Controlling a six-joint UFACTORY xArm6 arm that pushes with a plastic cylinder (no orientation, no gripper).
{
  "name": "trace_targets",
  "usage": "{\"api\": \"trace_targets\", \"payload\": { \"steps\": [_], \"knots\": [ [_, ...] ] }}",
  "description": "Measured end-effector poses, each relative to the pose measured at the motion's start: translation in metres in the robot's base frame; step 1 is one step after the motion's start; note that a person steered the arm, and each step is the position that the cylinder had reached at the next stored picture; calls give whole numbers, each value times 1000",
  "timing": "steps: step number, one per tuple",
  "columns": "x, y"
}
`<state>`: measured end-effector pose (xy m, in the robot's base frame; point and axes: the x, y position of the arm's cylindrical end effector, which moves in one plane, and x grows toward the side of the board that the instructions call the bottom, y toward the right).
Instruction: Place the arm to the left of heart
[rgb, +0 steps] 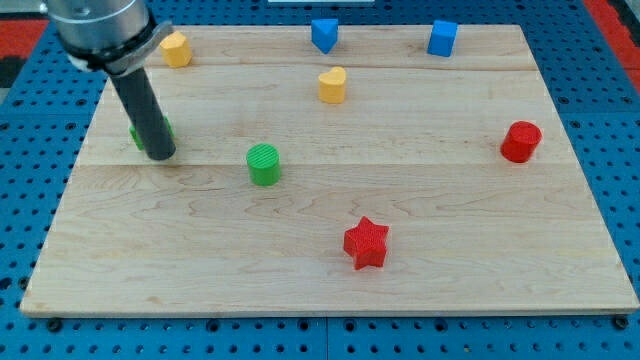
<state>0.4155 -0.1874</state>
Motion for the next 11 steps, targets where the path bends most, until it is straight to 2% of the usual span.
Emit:
{"api": "trace_targets", "payload": {
  "steps": [1, 2, 4, 7, 10, 11],
  "knots": [
    [-2, -33],
    [-1, -20],
    [23, 47],
    [22, 53],
    [-95, 127],
    [-131, 132]
  ]
}}
